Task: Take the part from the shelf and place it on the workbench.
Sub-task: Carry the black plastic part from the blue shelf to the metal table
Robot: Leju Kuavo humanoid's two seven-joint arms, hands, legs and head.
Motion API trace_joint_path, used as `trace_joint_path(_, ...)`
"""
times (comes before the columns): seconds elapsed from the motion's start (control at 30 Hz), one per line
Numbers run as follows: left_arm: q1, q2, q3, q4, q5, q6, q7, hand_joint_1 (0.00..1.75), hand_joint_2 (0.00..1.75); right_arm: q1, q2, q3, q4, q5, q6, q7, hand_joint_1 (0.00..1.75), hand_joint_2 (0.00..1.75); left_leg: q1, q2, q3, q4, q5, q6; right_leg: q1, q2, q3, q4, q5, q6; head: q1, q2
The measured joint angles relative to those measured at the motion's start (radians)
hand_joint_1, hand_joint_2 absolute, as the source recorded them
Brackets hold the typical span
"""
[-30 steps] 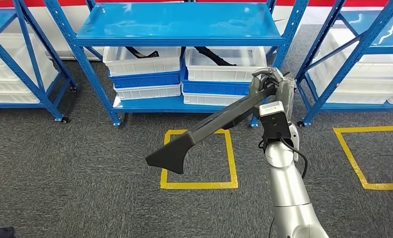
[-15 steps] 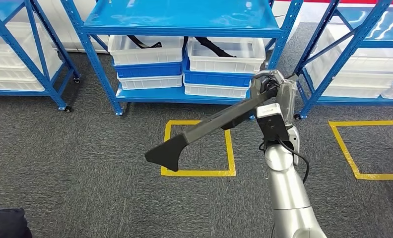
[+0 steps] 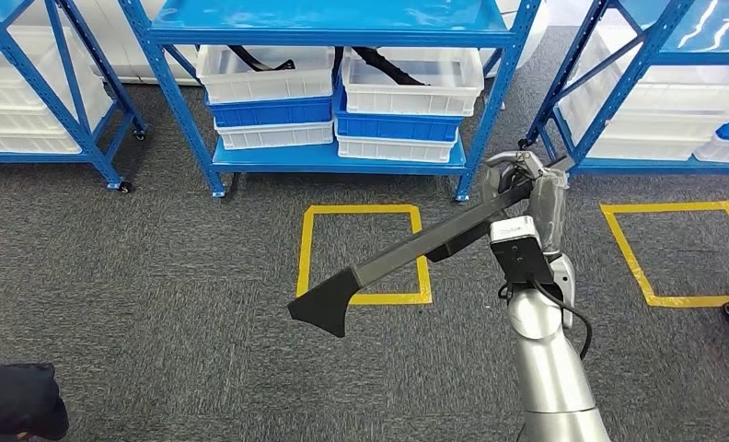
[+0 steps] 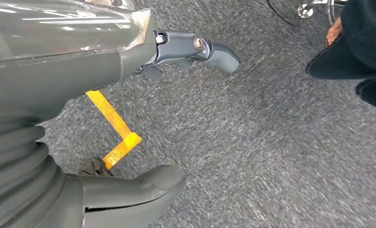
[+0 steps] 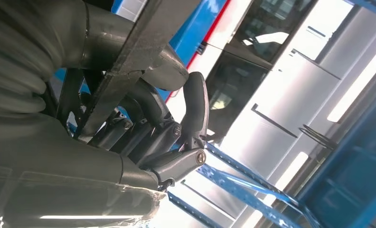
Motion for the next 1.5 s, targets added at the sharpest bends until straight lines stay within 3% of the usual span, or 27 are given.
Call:
trace_joint_path(0.07,0.002,0.0,0.0,0.0,0.0,0.0,-0.002,0.0,1.75,0.004,-0.001,0.0,-0.003,0.002,0.004,0.0,1.75,1.75,0.001,0.0,-0.005,-0.005,0.016,-0.009,-0.001,0.0,-0.006,-0.011,0.006,-0.013,0.0,0.0)
trace_joint_path(0.1,0.003,0.001,0.0,0.0,0.0,-0.001,-0.002,0.0,1.75,0.005,-0.001,0.0,-0.003,0.003,0.006,0.0,1.75,1.75,0.002,-0.001,-0.011,0.003,0.003,-0.015,-0.005,0.0,-0.014,-0.01,0.015,-0.023,0.0,0.0)
trace_joint_path(0.17,0.004,0.002,0.0,0.0,0.001,-0.001,-0.002,0.0,1.75,0.004,0.0,0.0,-0.004,0.006,0.009,0.001,1.75,1.75,0.006,-0.004,-0.034,0.074,-0.081,-0.025,-0.011,-0.002,-0.031,-0.01,0.038,-0.046,-0.001,0.0)
trace_joint_path(0.23,0.004,0.003,0.001,0.0,0.002,-0.001,-0.003,0.0,1.75,0.004,0.0,0.0,-0.006,0.007,0.011,0.001,1.75,1.75,0.007,-0.005,-0.06,0.208,-0.181,-0.033,-0.005,-0.003,-0.055,-0.008,0.06,-0.057,-0.002,0.0)
trace_joint_path(0.27,0.004,0.004,0.001,0.0,0.002,-0.002,-0.003,0.0,1.75,0.004,0.0,0.0,-0.006,0.007,0.012,0.001,1.75,1.75,0.007,-0.005,-0.066,0.265,-0.201,-0.034,-0.003,-0.003,-0.068,-0.006,0.07,-0.058,-0.002,0.0)
trace_joint_path(0.33,0.004,0.004,0.001,0.0,0.002,-0.002,-0.003,0.0,1.75,0.004,0.0,0.0,-0.006,0.007,0.013,0.002,1.75,1.75,0.008,-0.005,-0.038,0.294,-0.178,-0.033,0.001,-0.004,-0.097,0.0,0.088,-0.057,-0.002,0.0)
trace_joint_path(0.4,0.002,0.004,0.001,0.0,0.004,-0.002,-0.004,0.0,1.75,0.002,0.001,0.0,-0.007,0.007,0.014,0.002,1.75,1.75,0.007,-0.006,0.054,0.19,-0.142,-0.025,0.004,-0.003,-0.124,0.009,0.103,-0.052,-0.002,0.0)
trace_joint_path(0.47,0.0,0.004,0.001,-0.001,0.008,-0.002,-0.006,0.0,1.75,-0.007,0.001,-0.001,-0.007,0.008,0.018,0.003,1.75,1.75,0.003,-0.009,0.147,0.054,-0.152,-0.015,0.007,-0.003,-0.142,0.017,0.117,-0.042,-0.001,0.0)
trace_joint_path(0.5,-0.002,0.004,0.001,-0.001,0.01,-0.001,-0.008,0.0,1.75,-0.013,0.002,-0.001,-0.006,0.008,0.02,0.004,1.75,1.75,-0.001,-0.01,0.169,0.015,-0.164,-0.011,0.007,-0.004,-0.149,0.018,0.124,-0.035,0.0,0.0)
trace_joint_path(0.6,-0.002,0.004,0.001,-0.002,0.016,0.0,-0.01,0.0,1.75,-0.031,0.002,-0.001,0.003,0.008,0.026,0.005,1.75,1.75,-0.005,-0.007,0.164,-0.016,-0.15,0.009,0.004,-0.005,-0.168,0.023,0.136,-0.019,0.001,0.0)
trace_joint_path(0.67,-0.001,0.005,0.001,-0.003,0.019,0.001,-0.008,0.0,1.75,-0.042,-0.001,0.0,0.019,0.007,0.03,0.004,1.75,1.75,0.001,-0.003,0.149,-0.026,-0.127,0.023,0.002,-0.003,-0.197,0.079,0.092,-0.021,0.004,0.0)
trace_joint_path(0.73,0.0,0.005,0.002,-0.005,0.02,0.0,-0.007,0.0,1.75,-0.052,-0.003,0.001,0.036,0.005,0.031,0.002,1.75,1.75,0.0,-0.002,0.126,-0.026,-0.107,0.027,-0.003,-0.002,-0.239,0.204,0.018,-0.025,0.007,0.0)
trace_joint_path(0.77,0.0,0.005,0.002,-0.005,0.021,0.0,-0.007,0.0,1.75,-0.053,-0.003,0.001,0.042,0.003,0.031,0.001,1.75,1.75,0.001,-0.002,0.113,-0.025,-0.098,0.026,-0.006,-0.002,-0.253,0.264,-0.004,-0.022,0.007,0.0)
trace_joint_path(0.8,0.001,0.004,0.003,-0.005,0.021,-0.001,-0.007,0.0,1.75,-0.053,-0.004,0.0,0.046,0.002,0.031,0.001,1.75,1.75,0.001,-0.002,0.101,-0.024,-0.089,0.024,-0.01,-0.002,-0.256,0.3,-0.008,-0.014,0.007,0.0)
trace_joint_path(0.83,0.002,0.004,0.003,-0.005,0.021,-0.001,-0.007,0.0,1.75,-0.053,-0.005,0.0,0.05,0.002,0.031,0.0,1.75,1.75,0.002,-0.001,0.09,-0.024,-0.081,0.021,-0.013,-0.003,-0.241,0.3,0.005,-0.002,0.007,0.0)
trace_joint_path(0.9,0.003,0.004,0.004,-0.005,0.021,-0.001,-0.007,0.0,1.75,-0.053,-0.007,0.0,0.054,0.001,0.031,0.0,1.75,1.75,0.005,-0.002,0.072,-0.021,-0.066,0.012,-0.019,-0.003,-0.158,0.197,0.043,0.02,0.007,0.0)
trace_joint_path(0.93,0.003,0.004,0.005,-0.005,0.021,-0.001,-0.007,0.0,1.75,-0.054,-0.007,0.0,0.054,0.001,0.031,0.0,1.75,1.75,0.004,-0.001,0.065,-0.018,-0.061,0.006,-0.019,-0.003,-0.104,0.122,0.047,0.023,0.007,0.0)
trace_joint_path(1.0,0.003,0.005,0.005,-0.006,0.021,-0.002,-0.007,0.0,1.75,-0.056,-0.007,0.0,0.054,0.0,0.031,-0.001,1.75,1.75,0.002,-0.002,0.054,-0.013,-0.05,-0.007,-0.017,-0.001,-0.037,0.017,0.034,0.014,0.006,0.0)
trace_joint_path(1.1,0.005,0.005,0.005,-0.006,0.021,-0.003,-0.009,0.0,1.75,-0.05,-0.007,0.0,0.053,-0.001,0.03,-0.002,1.75,1.75,0.007,-0.002,0.043,-0.005,-0.046,-0.024,-0.016,0.002,-0.036,-0.004,0.033,-0.012,0.005,0.0)
trace_joint_path(1.13,0.005,0.005,0.005,-0.006,0.021,-0.003,-0.009,0.0,1.75,-0.048,-0.007,-0.001,0.053,-0.001,0.03,-0.002,1.75,1.75,0.01,-0.003,0.034,0.013,-0.064,-0.03,-0.017,0.002,-0.039,-0.004,0.039,-0.023,0.005,0.0)
trace_joint_path(1.2,0.006,0.005,0.005,-0.006,0.021,-0.003,-0.009,0.0,1.75,-0.046,-0.006,-0.002,0.051,-0.001,0.03,-0.002,1.75,1.75,0.012,-0.004,-0.005,0.112,-0.135,-0.037,-0.017,0.002,-0.049,-0.005,0.049,-0.041,0.004,0.0)
trace_joint_path(1.27,0.007,0.006,0.005,-0.006,0.02,-0.004,-0.01,0.0,1.75,-0.041,-0.006,-0.003,0.051,-0.001,0.03,-0.002,1.75,1.75,0.012,-0.005,-0.051,0.242,-0.199,-0.042,-0.012,0.001,-0.059,-0.004,0.057,-0.051,0.004,0.0)
trace_joint_path(1.3,0.007,0.006,0.005,-0.006,0.02,-0.004,-0.01,0.0,1.75,-0.037,-0.006,-0.003,0.051,0.0,0.03,-0.002,1.75,1.75,0.013,-0.005,-0.058,0.275,-0.207,-0.042,-0.009,0.001,-0.063,-0.004,0.06,-0.053,0.004,0.0)
trace_joint_path(1.33,0.008,0.006,0.005,-0.006,0.019,-0.005,-0.01,0.0,1.75,-0.034,-0.006,-0.003,0.051,0.0,0.029,-0.002,1.75,1.75,0.013,-0.005,-0.046,0.27,-0.196,-0.04,-0.007,0.0,-0.065,-0.004,0.062,-0.054,0.004,0.0)
trace_joint_path(1.37,0.008,0.006,0.005,-0.006,0.019,-0.005,-0.01,0.0,1.75,-0.031,-0.006,-0.003,0.05,0.0,0.029,-0.003,1.75,1.75,0.012,-0.005,-0.015,0.23,-0.173,-0.036,-0.005,0.001,-0.067,-0.004,0.063,-0.054,0.004,0.0)
trace_joint_path(1.43,0.008,0.008,0.005,-0.007,0.018,-0.006,-0.01,0.0,1.75,-0.029,-0.006,-0.003,0.048,0.001,0.027,-0.004,1.75,1.75,0.009,-0.008,0.074,0.094,-0.126,-0.021,0.0,0.001,-0.067,-0.003,0.065,-0.052,0.004,0.0)
trace_joint_path(1.5,0.008,0.011,0.005,-0.007,0.018,-0.007,-0.01,0.0,1.75,-0.029,-0.005,-0.004,0.044,0.001,0.024,-0.001,1.75,1.75,0.003,-0.009,0.124,0.009,-0.113,-0.01,0.004,-0.001,-0.07,-0.002,0.068,-0.047,0.004,0.0)
